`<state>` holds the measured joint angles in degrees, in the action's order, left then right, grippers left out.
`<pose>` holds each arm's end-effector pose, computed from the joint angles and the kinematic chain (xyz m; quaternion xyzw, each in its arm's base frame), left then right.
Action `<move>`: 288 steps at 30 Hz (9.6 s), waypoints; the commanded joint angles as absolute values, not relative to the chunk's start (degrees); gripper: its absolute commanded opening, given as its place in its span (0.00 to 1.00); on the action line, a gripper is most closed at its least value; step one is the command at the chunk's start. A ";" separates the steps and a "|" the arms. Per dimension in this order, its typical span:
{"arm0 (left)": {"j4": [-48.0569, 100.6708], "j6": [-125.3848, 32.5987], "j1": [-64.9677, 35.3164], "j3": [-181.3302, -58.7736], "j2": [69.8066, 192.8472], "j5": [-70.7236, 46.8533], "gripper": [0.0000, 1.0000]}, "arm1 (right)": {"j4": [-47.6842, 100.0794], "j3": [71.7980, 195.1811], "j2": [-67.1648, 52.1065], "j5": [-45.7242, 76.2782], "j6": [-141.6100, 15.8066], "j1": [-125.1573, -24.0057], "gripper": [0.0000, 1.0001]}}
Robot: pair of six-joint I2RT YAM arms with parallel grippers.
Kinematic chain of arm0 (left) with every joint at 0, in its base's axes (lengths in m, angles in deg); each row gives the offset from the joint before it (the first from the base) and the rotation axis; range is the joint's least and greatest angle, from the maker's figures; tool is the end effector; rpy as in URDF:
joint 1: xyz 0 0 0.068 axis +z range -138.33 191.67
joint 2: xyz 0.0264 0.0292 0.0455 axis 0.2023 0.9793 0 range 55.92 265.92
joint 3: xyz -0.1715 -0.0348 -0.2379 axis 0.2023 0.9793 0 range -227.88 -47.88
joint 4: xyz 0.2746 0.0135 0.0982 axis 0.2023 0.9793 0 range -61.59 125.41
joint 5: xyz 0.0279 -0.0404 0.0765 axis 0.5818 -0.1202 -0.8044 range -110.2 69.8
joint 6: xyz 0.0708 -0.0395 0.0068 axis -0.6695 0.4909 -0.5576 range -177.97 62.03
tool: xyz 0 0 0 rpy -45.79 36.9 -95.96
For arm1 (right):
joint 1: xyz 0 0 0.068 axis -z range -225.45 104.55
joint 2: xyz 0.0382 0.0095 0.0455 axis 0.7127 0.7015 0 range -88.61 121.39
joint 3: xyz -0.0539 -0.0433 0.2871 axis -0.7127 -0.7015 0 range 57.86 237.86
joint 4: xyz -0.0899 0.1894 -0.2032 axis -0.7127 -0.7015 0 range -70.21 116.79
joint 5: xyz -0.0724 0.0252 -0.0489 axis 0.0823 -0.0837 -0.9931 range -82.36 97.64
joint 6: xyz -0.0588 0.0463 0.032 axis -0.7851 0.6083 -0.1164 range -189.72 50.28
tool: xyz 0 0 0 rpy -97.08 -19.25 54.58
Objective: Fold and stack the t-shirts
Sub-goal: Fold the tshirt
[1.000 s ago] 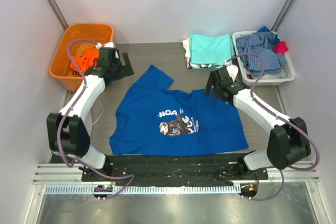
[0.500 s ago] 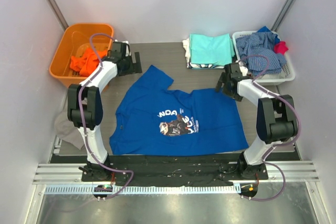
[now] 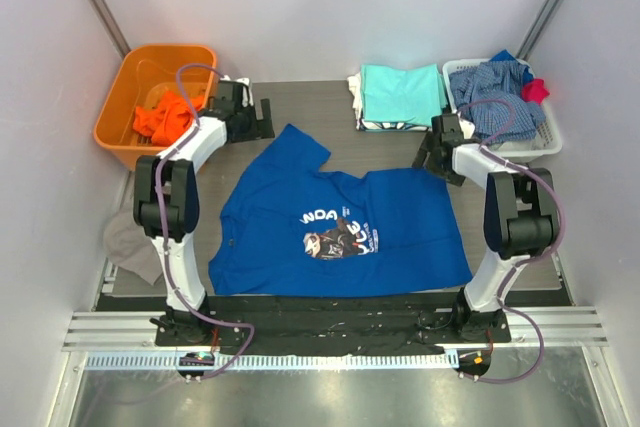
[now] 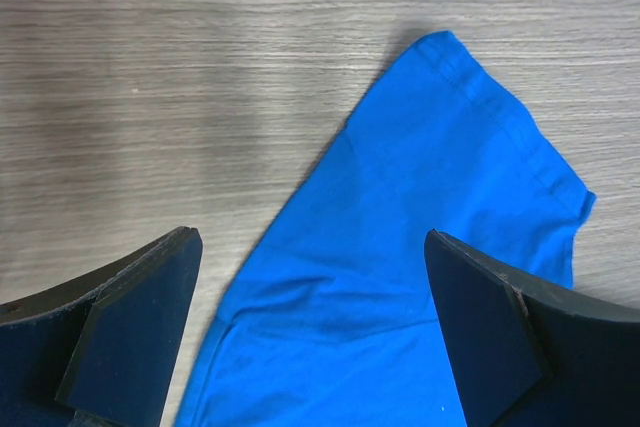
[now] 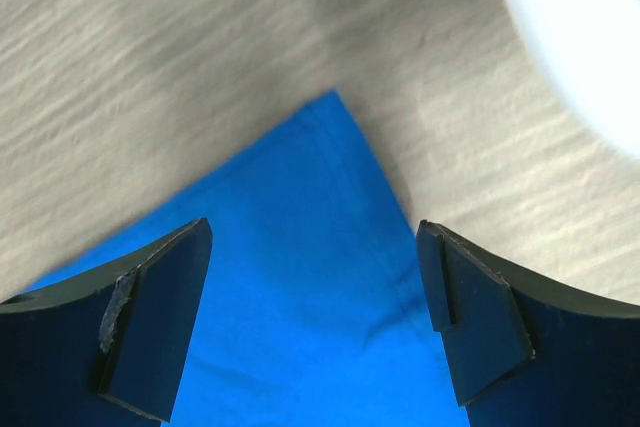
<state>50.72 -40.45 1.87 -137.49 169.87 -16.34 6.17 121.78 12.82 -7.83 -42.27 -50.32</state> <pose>0.5047 -0.0920 0.2113 -0.0502 0.9275 -0.1176 0.3513 0.4086 0.0158 0.1531 0.2227 0.9272 -0.0486 0.2973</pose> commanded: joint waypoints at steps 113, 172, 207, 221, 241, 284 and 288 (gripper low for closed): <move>53.90 -48.22 -3.44 -166.80 197.16 -14.39 0.13 | 7.90 131.77 23.63 -9.50 -46.25 -49.94 0.01; 64.61 -39.61 -3.18 -114.51 127.38 -23.80 0.00 | -4.50 111.65 -10.82 -14.51 -38.78 -49.94 0.01; 80.70 -24.59 -3.27 -102.47 97.15 -20.46 0.00 | -11.00 105.06 -20.40 -12.58 -33.42 -49.32 0.01; 81.85 -20.27 -3.18 -99.30 92.57 -19.32 0.00 | -14.34 101.80 -23.66 -11.70 -32.10 -49.32 0.01; 81.15 -19.74 -3.18 -100.09 93.54 -18.61 0.00 | -18.29 98.20 -34.12 -14.69 -21.91 -49.41 0.14; 73.68 -23.34 1.04 -111.87 112.43 -23.54 0.52 | 5.70 145.81 21.06 15.28 -61.10 -88.16 0.63; 73.94 -24.75 2.62 -111.34 112.35 -23.19 0.55 | 1.93 158.01 30.45 20.63 -65.04 -89.66 0.64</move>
